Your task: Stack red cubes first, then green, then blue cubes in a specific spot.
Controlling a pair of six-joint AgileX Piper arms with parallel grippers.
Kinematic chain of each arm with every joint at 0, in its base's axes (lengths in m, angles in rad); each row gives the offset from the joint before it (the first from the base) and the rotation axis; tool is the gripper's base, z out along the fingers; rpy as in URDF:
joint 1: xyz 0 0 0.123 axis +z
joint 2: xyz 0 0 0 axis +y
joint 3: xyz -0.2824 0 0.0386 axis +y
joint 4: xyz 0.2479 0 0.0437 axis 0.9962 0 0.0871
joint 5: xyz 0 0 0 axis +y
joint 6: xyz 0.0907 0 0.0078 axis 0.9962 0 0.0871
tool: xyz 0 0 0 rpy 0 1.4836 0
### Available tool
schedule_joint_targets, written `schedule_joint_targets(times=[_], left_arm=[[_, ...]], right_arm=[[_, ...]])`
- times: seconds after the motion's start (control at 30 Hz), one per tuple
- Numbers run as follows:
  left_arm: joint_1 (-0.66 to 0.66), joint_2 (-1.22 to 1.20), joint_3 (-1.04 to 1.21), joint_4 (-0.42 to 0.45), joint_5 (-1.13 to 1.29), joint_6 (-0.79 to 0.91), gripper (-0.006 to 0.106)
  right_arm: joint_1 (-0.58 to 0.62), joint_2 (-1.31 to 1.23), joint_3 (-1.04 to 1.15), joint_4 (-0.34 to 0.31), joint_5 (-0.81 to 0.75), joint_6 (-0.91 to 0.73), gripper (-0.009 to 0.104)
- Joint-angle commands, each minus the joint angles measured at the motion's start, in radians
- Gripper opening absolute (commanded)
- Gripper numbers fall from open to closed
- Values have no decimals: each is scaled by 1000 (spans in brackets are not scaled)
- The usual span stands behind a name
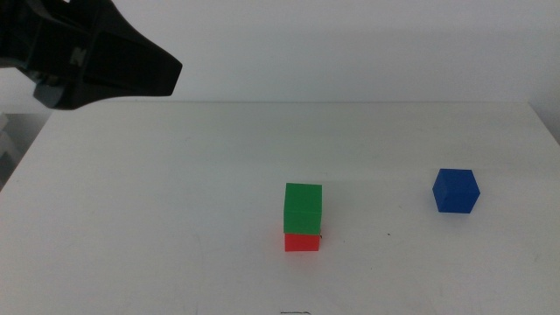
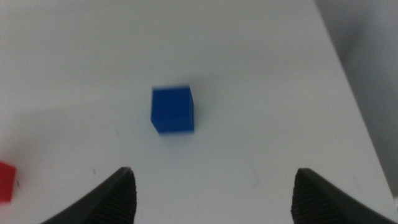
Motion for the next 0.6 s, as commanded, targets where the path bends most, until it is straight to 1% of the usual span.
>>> schedule_joint_targets(times=[0.0, 0.1, 0.23, 0.33, 0.57], left_arm=[[3, -13, -23, -25, -57, 0, 92], [3, -13, -23, -25, -57, 0, 92], [3, -13, -23, -25, -57, 0, 92], [3, -13, -23, -25, -57, 0, 92], [3, -13, -23, -25, -57, 0, 92]], right_arm=[[27, 120, -156, -41, 117, 29, 63], [83, 265, -309, -66, 260, 20, 63], [140, 419, -443, -57, 352, 22, 63], [143, 506, -504, -44, 361, 21, 63], [140, 686, -599, -50, 360, 20, 63]])
